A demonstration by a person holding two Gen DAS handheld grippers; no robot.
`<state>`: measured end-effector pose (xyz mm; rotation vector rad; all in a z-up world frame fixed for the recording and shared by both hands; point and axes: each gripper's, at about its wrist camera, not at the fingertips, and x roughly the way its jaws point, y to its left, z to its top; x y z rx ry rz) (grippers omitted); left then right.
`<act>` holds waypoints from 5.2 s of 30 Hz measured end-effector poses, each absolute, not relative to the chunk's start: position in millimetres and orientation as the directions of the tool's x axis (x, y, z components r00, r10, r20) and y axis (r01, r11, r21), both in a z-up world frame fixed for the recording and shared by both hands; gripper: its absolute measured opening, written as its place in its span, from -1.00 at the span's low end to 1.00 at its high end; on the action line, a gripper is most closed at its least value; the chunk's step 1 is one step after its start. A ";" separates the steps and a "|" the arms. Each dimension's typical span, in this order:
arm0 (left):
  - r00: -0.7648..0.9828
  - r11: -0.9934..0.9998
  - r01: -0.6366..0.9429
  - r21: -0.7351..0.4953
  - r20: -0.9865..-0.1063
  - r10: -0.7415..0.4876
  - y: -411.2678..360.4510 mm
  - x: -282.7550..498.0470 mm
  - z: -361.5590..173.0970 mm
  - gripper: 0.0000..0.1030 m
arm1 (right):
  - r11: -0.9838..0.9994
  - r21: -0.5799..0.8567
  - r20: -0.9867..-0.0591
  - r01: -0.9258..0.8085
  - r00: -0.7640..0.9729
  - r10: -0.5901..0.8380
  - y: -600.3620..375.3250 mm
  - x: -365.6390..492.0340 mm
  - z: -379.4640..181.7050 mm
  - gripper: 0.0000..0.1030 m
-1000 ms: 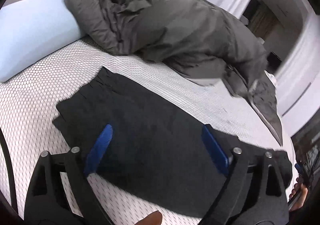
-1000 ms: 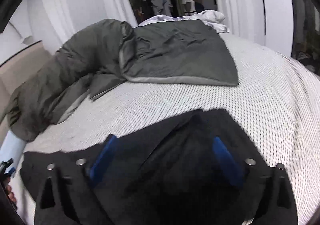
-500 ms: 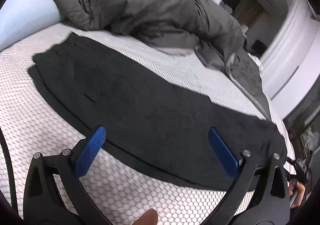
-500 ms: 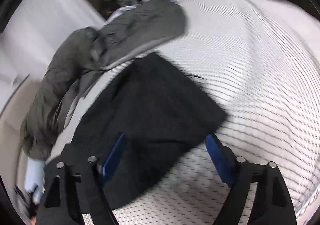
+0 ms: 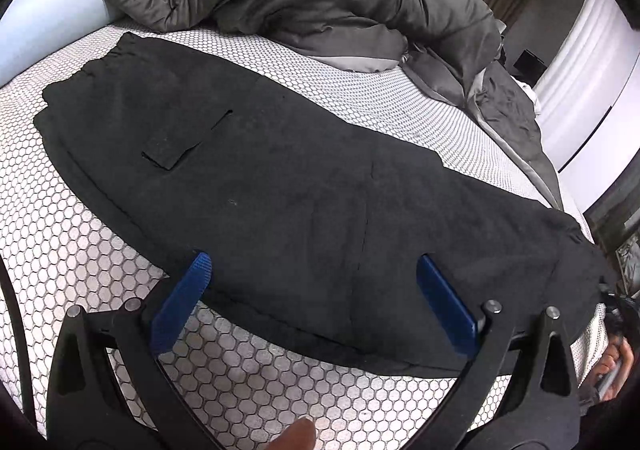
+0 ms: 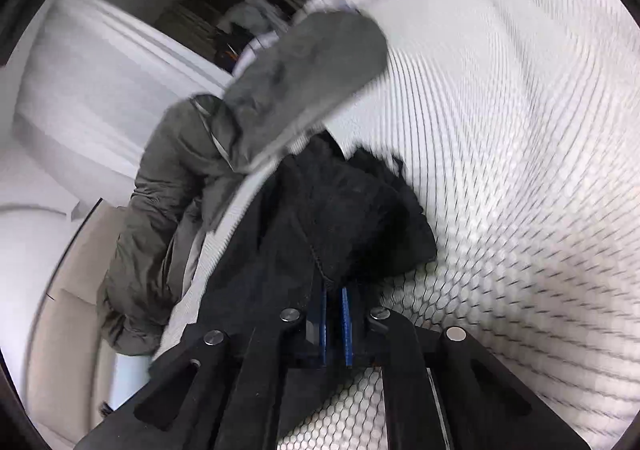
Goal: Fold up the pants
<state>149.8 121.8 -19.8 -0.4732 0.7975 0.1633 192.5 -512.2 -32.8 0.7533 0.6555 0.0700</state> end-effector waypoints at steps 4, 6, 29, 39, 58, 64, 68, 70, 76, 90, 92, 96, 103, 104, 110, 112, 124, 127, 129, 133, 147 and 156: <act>0.692 0.880 -0.323 -0.349 -0.721 -0.032 127.1 147.8 -19.1 0.98 | 0.805 0.570 -0.524 0.162 0.827 0.205 -513.4 160.1 -4.6 -0.91; 0.692 0.878 -0.327 -0.351 -0.721 -0.030 129.5 146.7 -18.3 0.98 | 0.826 0.513 -0.589 0.233 0.795 0.142 -518.1 158.7 -13.3 -0.91; 0.617 0.769 -0.489 -0.412 -0.786 -0.030 213.6 155.1 -38.7 0.69 | 0.735 0.619 -0.675 0.278 0.667 0.315 -504.1 175.0 -55.1 0.11; 0.712 0.681 -0.498 -0.537 -0.701 -0.031 224.2 164.0 -44.2 -0.74 | 0.741 0.616 -0.668 0.268 0.675 0.312 -486.4 193.4 -56.2 0.11; 0.704 0.661 -0.523 -0.538 -0.709 -0.020 241.5 118.3 -39.1 -0.78 | 0.660 0.709 -0.620 0.248 0.665 0.417 -507.8 185.5 -71.1 0.11; 0.721 0.675 -0.504 -0.539 -0.693 -0.015 239.3 106.3 -34.0 -0.78 | 0.675 0.686 -0.606 0.272 0.728 0.322 -502.2 187.1 -67.4 -0.93; 0.735 0.695 -0.485 -0.530 -0.678 -0.003 235.7 76.2 -20.8 -0.78 | 0.771 0.604 -0.580 0.199 0.774 0.254 -487.6 149.1 -26.4 -0.96; 0.739 0.700 -0.475 -0.534 -0.674 -0.012 236.9 56.8 -19.8 -0.77 | 0.766 0.612 -0.575 0.196 0.775 0.261 -490.0 119.9 -24.4 -0.96; 0.722 0.698 -0.472 -0.539 -0.690 -0.045 239.8 11.2 -36.8 -0.67 | 0.722 0.618 -0.653 0.311 0.714 0.252 -498.8 82.7 -71.1 -0.93; 0.719 0.814 -0.453 -0.364 -0.689 0.092 200.3 -19.5 14.8 0.68 | 0.788 0.447 -0.639 0.423 0.768 -0.049 -522.3 46.8 -30.9 0.37; 0.726 0.832 -0.431 -0.350 -0.681 0.090 188.9 -18.9 24.0 0.74 | 0.796 0.442 -0.631 0.413 0.774 -0.052 -528.9 40.7 -29.2 0.53; 0.762 0.865 -0.363 -0.347 -0.644 0.061 162.9 -12.1 39.2 0.98 | 0.833 0.422 -0.602 0.358 0.797 -0.038 -525.4 35.4 -19.4 1.00; 0.765 0.920 -0.238 -0.312 -0.644 -0.020 110.1 40.5 52.1 0.98 | 0.880 0.418 -0.592 0.227 0.803 0.074 -506.3 51.8 1.6 1.00; 0.764 0.925 -0.220 -0.311 -0.645 -0.035 102.9 50.8 51.2 0.98 | 0.888 0.408 -0.594 0.211 0.800 0.083 -502.1 58.3 5.7 1.00; 0.764 0.922 -0.182 -0.343 -0.639 -0.087 74.3 110.6 31.0 0.98 | 0.942 0.296 -0.666 0.160 0.741 0.083 -482.8 126.0 16.1 1.00; 0.750 0.921 -0.172 -0.349 -0.652 -0.107 69.4 125.2 22.2 0.98 | 0.947 0.264 -0.685 0.184 0.727 0.050 -483.8 154.5 16.8 0.99; 0.714 0.925 -0.175 -0.337 -0.691 -0.117 67.6 151.9 -0.3 0.98 | 0.980 0.169 -0.800 0.101 0.595 0.077 -467.5 249.7 -28.6 -0.37; 0.718 0.930 -0.170 -0.327 -0.687 -0.111 62.4 154.7 1.3 0.98 | 0.987 0.156 -0.715 0.036 0.693 0.088 -454.7 236.9 -1.2 -0.48; 0.717 0.941 -0.164 -0.298 -0.691 -0.093 58.4 156.3 1.7 0.98 | 0.984 0.175 -0.686 0.037 0.722 0.094 -454.8 233.6 8.7 -0.48; 0.694 0.951 -0.179 -0.252 -0.718 -0.059 56.9 157.7 -4.5 0.98 | 0.964 0.165 -0.785 0.209 0.620 0.000 -470.6 263.0 -31.4 -0.10; 0.696 0.978 -0.086 -0.190 -0.714 -0.077 29.3 157.8 1.4 0.98 | 0.979 0.144 -0.659 0.142 0.752 -0.012 -445.1 193.7 32.9 0.98; 0.664 0.979 -0.060 -0.194 -0.740 -0.106 15.5 166.0 -4.6 0.98 | 0.964 0.264 -0.787 0.023 0.583 0.202 -396.3 268.9 -17.3 -0.09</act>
